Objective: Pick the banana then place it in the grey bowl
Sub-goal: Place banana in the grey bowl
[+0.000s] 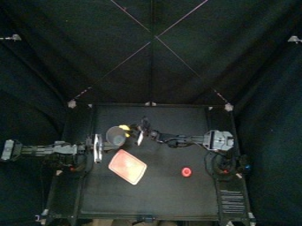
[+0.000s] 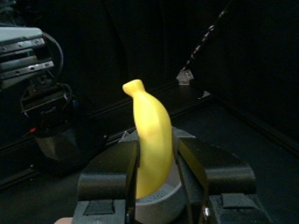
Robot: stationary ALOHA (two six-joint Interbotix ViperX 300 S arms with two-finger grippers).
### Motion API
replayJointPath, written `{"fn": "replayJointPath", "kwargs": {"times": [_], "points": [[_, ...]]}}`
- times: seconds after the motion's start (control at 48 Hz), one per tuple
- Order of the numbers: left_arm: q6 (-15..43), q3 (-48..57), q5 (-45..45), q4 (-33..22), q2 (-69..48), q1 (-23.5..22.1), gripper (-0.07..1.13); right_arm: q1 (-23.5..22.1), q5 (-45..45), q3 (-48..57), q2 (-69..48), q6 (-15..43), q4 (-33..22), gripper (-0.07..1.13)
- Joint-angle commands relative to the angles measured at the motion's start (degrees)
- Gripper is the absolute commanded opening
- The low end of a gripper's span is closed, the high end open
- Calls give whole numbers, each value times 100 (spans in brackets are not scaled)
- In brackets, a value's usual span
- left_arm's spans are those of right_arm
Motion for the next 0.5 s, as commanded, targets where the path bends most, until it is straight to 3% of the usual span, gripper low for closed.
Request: {"fn": "replayJointPath", "kwargs": {"times": [0.021, 0.208, 0.396, 0.5], "points": [[18, -62, -53, 9, 26, 26, 8, 26, -9, -598, 229, -9, 185, 53], [9, -26, -53, 0, 26, 26, 8, 18, 439, -1187, 668, -44, 615, 54], [9, -26, -53, 9, 26, 26, 8, 35, 1099, -1521, 879, -62, 220, 55], [18, -26, -53, 18, 26, 26, 8, 26, 1160, -1564, 914, -62, 88, 64]]}}
